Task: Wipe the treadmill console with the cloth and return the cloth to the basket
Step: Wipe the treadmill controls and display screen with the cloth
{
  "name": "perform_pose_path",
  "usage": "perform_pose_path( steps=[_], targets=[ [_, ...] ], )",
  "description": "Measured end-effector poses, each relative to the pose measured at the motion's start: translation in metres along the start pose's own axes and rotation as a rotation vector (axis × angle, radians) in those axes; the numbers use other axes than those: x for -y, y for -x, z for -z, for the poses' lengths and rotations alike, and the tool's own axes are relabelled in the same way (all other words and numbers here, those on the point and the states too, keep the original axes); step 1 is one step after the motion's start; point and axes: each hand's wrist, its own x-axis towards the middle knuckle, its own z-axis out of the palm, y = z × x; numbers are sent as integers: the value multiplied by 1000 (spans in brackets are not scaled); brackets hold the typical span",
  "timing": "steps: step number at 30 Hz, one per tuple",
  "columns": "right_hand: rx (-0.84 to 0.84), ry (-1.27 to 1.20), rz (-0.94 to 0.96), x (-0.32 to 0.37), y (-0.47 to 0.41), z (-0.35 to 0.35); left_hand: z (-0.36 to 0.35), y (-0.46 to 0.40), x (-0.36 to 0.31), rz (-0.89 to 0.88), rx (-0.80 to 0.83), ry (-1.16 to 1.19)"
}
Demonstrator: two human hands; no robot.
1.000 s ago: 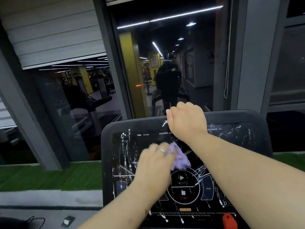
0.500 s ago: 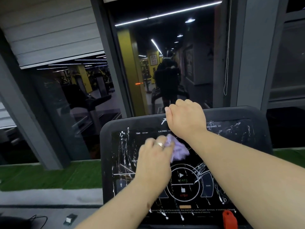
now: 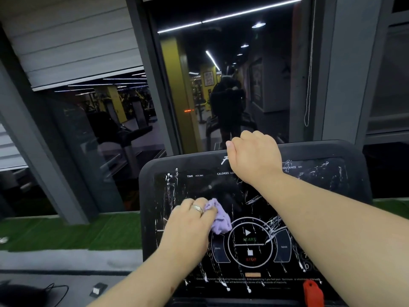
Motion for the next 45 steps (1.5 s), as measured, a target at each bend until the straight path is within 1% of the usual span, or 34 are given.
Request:
perform_pose_path(
  steps=[1,2,4,5,6,8,9,10,11,13,14,15,17,18,19,21,22,23,24,25,27,29,30,31,33,34,36,38,39,42,43,45],
  targets=[
    [-2,1,0,0,0,0,3,-5,8,17,-5,1],
    [-4,3,-2,0,0,0,5,-11,17,91,-36,13],
    [-9,9,2,0,0,-1,9,-17,24,291,-133,49],
    [-13,10,4,0,0,-2,7,-14,22,325,-151,47],
    [-17,10,4,0,0,-2,4,-9,16,306,-138,35],
    [-24,12,5,-1,0,-4,-2,5,7,175,-61,13],
    [-26,15,6,0,0,-3,1,7,11,111,-52,-1],
    [-28,18,7,0,0,-3,6,3,21,93,-57,-14],
    [-28,23,7,0,0,-3,10,-3,32,135,-86,-20],
    [-17,35,8,1,0,-1,13,-10,45,312,-173,-5],
    [-11,41,12,1,0,0,11,-10,42,366,-194,-7],
    [-7,46,15,0,0,0,7,-7,35,373,-179,-5],
    [-9,50,14,0,0,1,3,4,20,273,-123,-8],
    [-11,48,13,0,0,1,4,5,25,222,-108,-23],
    [-11,45,13,1,0,2,10,2,38,231,-99,-27],
    [-9,46,10,1,0,1,17,-11,72,395,-143,-29],
    [-10,49,9,1,0,0,19,-15,84,478,-174,-39],
    [-13,53,11,1,0,0,20,-16,86,524,-186,-48],
    [-17,55,13,1,0,0,17,-14,79,521,-200,-57],
    [-19,56,13,1,0,0,14,-11,68,481,-200,-58],
    [-21,52,13,0,1,1,9,-3,50,356,-193,-51],
    [-23,51,20,1,1,2,10,0,59,284,-147,-73],
    [-22,53,21,1,1,2,11,-3,70,315,-110,-106],
    [-20,56,19,1,1,2,12,-6,78,392,-118,-118],
    [-13,65,13,1,0,2,12,-10,74,550,-200,-17],
    [-8,69,13,1,0,1,12,-11,64,548,-233,16],
    [3,76,17,1,0,2,12,-10,46,417,-207,31],
    [12,80,18,1,0,3,13,-8,48,321,-191,32],
    [16,80,19,1,-1,3,14,-9,56,338,-184,42],
    [22,73,18,1,0,3,15,-15,65,553,-224,84],
    [20,66,14,1,0,3,13,-18,57,569,-245,79],
    [15,56,11,0,0,3,10,-19,35,480,-240,54]
  ],
)
